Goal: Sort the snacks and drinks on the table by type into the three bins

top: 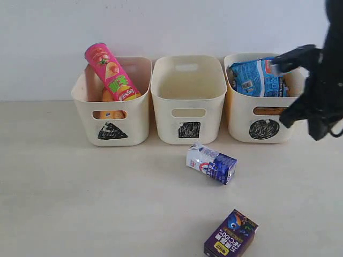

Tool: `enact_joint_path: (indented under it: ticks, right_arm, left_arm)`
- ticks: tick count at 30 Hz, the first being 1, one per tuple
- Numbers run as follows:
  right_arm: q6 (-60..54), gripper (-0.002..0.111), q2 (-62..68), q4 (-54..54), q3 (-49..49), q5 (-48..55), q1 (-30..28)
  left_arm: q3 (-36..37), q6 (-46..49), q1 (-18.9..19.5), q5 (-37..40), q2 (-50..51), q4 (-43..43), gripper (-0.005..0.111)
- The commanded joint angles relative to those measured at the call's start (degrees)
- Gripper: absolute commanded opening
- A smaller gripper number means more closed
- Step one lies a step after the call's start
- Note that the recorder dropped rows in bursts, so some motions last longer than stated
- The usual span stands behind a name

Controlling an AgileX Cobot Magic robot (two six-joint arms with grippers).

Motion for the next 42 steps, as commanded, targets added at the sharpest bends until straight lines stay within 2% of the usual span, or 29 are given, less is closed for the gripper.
enact_joint_path:
  ticks: [1, 6, 10, 19, 28, 35, 42]
  right_arm:
    - [2.1, 0.000, -6.1, 3.5, 7.4, -5.3, -8.2]
    - [2.5, 0.000, -13.1, 5.4, 15.5, -12.7, -15.3]
    - [3.8, 0.000, -19.9, 5.4, 22.7, -19.5, -17.4]
    - [8.3, 0.000, -37.4, 5.4, 33.7, -30.0, -17.4]
    - [8.7, 0.000, -46.7, 5.6, 34.2, -29.1, -17.4]
    - [6.4, 0.000, -49.1, 5.2, 34.4, -29.6, -17.2]
    - [4.6, 0.000, -58.5, 7.3, 45.5, -46.6, -16.3]
  left_arm:
    - [-0.1, -0.3, -0.2, -0.4, -0.2, -0.1, 0.004]
    - [-0.1, -0.3, -0.2, -0.4, -0.2, -0.1, 0.004]
    - [-0.1, -0.3, -0.2, -0.4, -0.2, -0.1, 0.004]
    - [-0.1, -0.3, -0.2, -0.4, -0.2, -0.1, 0.004]
    - [-0.1, -0.3, -0.2, -0.4, -0.2, -0.1, 0.004]
    - [-0.1, -0.3, -0.2, -0.4, -0.2, -0.1, 0.004]
    - [-0.1, -0.3, -0.2, -0.4, -0.2, -0.1, 0.004]
